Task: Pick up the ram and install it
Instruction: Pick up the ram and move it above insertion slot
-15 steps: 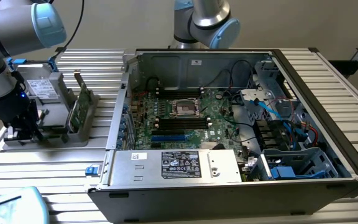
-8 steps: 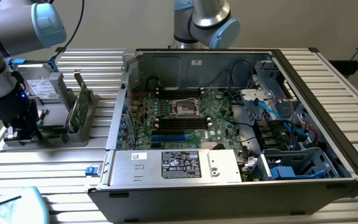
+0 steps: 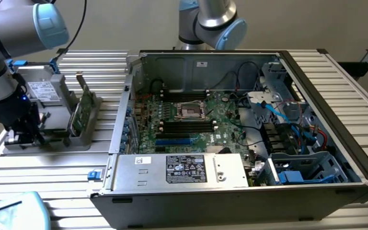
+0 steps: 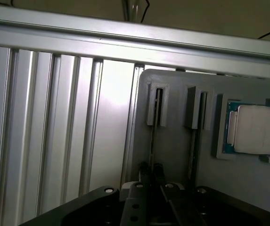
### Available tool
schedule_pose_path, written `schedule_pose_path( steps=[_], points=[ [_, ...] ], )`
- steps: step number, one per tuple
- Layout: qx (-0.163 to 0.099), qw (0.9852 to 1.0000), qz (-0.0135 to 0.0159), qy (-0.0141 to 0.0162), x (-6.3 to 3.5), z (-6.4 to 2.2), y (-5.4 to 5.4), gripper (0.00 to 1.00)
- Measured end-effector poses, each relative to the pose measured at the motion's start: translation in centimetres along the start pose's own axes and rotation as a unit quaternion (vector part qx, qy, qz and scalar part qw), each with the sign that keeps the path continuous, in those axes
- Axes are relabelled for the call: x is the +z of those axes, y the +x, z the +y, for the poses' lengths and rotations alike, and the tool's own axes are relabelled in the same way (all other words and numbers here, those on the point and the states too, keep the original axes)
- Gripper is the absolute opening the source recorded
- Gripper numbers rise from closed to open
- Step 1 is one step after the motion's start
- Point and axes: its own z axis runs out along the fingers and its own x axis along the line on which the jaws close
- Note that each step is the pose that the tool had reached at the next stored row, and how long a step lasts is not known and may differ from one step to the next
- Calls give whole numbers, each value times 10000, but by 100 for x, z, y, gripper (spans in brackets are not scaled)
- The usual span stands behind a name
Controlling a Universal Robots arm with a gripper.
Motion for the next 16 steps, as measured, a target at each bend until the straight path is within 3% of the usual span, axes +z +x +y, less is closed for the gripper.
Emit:
schedule_pose_path(
  steps=[16],
  points=[
    [0,10000,-1,-16,-46,-34,-3,14]
  ],
)
